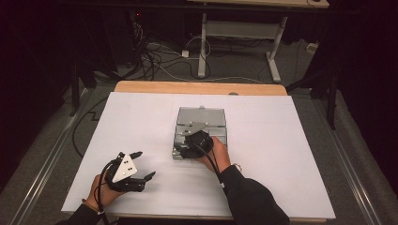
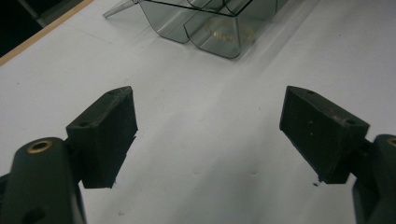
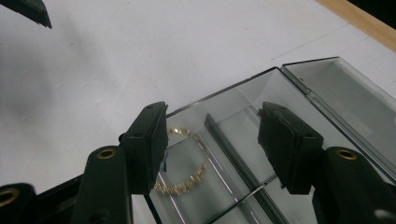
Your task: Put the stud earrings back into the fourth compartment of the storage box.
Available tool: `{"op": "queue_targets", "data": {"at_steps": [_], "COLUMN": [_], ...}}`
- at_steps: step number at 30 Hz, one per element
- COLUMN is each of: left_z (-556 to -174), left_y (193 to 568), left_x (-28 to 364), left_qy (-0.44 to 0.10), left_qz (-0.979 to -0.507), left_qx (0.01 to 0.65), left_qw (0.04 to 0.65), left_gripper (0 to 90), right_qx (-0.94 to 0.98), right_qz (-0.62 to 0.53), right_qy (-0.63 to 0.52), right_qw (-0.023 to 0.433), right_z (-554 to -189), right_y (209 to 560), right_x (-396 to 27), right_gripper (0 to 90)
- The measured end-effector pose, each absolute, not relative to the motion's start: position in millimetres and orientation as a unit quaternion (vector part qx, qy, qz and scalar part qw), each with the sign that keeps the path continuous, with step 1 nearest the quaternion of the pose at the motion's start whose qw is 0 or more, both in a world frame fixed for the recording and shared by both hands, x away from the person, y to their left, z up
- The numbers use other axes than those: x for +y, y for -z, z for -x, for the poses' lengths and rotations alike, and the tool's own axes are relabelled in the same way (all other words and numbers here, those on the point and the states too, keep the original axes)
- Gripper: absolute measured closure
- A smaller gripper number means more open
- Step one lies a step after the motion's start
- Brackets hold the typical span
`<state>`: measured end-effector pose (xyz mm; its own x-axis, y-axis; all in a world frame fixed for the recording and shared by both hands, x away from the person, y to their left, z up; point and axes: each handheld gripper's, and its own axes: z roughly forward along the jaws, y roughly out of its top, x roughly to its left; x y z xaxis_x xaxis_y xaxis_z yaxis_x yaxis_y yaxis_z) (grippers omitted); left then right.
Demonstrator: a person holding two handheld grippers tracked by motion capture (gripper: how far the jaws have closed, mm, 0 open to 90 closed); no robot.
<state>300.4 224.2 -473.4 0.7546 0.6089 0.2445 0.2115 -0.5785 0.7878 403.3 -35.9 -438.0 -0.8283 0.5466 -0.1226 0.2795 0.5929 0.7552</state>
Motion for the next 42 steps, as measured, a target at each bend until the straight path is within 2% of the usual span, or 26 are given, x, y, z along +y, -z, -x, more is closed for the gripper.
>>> {"op": "queue_targets", "data": {"at_steps": [9, 23, 42], "left_z": [-300.4, -301.1, -301.7], "left_y": [474.0, 475.5, 475.5], "left_x": [224.0, 221.7, 221.5], "left_qy": [-0.254, -0.253, -0.252], "left_qz": [-0.853, -0.855, -0.855], "left_qx": [0.241, 0.240, 0.242], "left_qw": [0.388, 0.383, 0.384], "left_gripper": [17.6, 17.6, 17.6], "right_qx": [0.856, 0.818, 0.812], "right_qz": [-0.235, -0.255, -0.260], "right_qy": [-0.416, -0.456, -0.461], "right_qw": [0.195, 0.239, 0.245], "right_z": [-391.5, -370.9, -340.2], "right_y": [423.3, 398.0, 396.4], "right_x": [-52.9, -106.0, -158.4], "right_gripper": [39.2, 31.0, 18.2]}}
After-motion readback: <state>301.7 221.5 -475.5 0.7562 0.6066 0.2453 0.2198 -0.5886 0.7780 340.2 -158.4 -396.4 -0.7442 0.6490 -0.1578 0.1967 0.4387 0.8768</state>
